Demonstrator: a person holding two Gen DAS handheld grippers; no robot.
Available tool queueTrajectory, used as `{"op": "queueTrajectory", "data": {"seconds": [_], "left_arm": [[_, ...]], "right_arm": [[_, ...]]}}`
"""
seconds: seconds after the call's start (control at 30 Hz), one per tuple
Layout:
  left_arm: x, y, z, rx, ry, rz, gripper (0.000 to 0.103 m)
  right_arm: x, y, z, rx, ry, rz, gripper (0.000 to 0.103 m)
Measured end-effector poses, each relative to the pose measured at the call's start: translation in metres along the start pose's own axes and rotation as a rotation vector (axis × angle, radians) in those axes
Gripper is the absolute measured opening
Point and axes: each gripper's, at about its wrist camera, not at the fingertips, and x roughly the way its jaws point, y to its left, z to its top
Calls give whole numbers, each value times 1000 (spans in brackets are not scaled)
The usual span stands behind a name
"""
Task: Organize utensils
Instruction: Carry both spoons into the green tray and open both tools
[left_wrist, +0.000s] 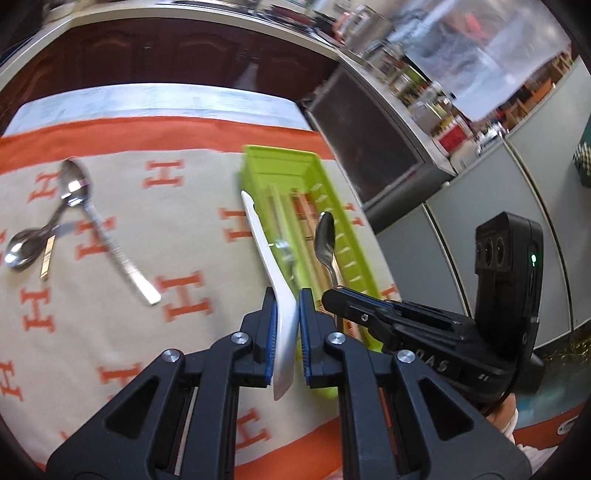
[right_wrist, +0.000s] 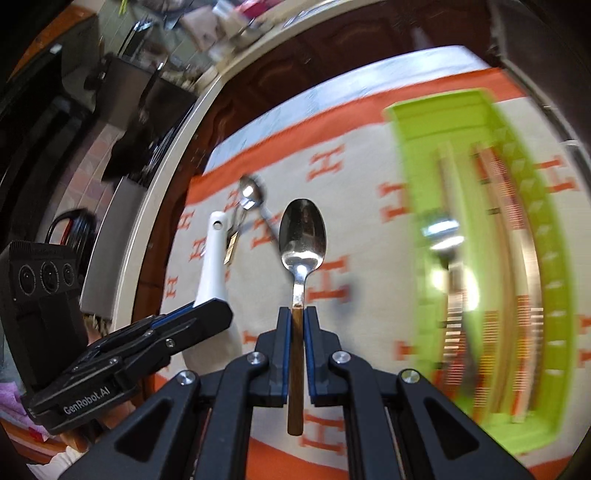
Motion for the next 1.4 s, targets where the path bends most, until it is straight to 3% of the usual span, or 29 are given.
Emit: {"op": "queueTrajectory", "data": {"seconds": [0.13, 0.2, 0.57, 0.67, 0.73, 0.87, 1.0, 1.4], "left_arm": [[28, -29, 8, 14, 24, -6, 8], [45, -38, 9, 2, 42, -11, 8], [102, -31, 0, -55, 114, 38, 9], [104, -25, 0, -62, 120, 67, 9], [102, -25, -1, -53, 124, 78, 15], [88, -23, -5, -53, 109, 70, 26], [66, -23, -10, -45, 52, 114, 46], [30, -10, -29, -39, -13, 201, 47]], "right_arm": [[-29, -30, -2, -3, -71, -144, 6], [-37, -43, -3, 2, -90, -174, 6], [-20, -72, 7, -69, -54, -331, 7], [-15, -74, 5, -93, -33, -330, 7], [-13, -72, 5, -110, -24, -331, 7], [-15, -74, 5, -104, -34, -328, 8], [-20, -72, 4, -101, -47, -315, 8], [-22, -55, -14, -108, -34, -293, 8]]}}
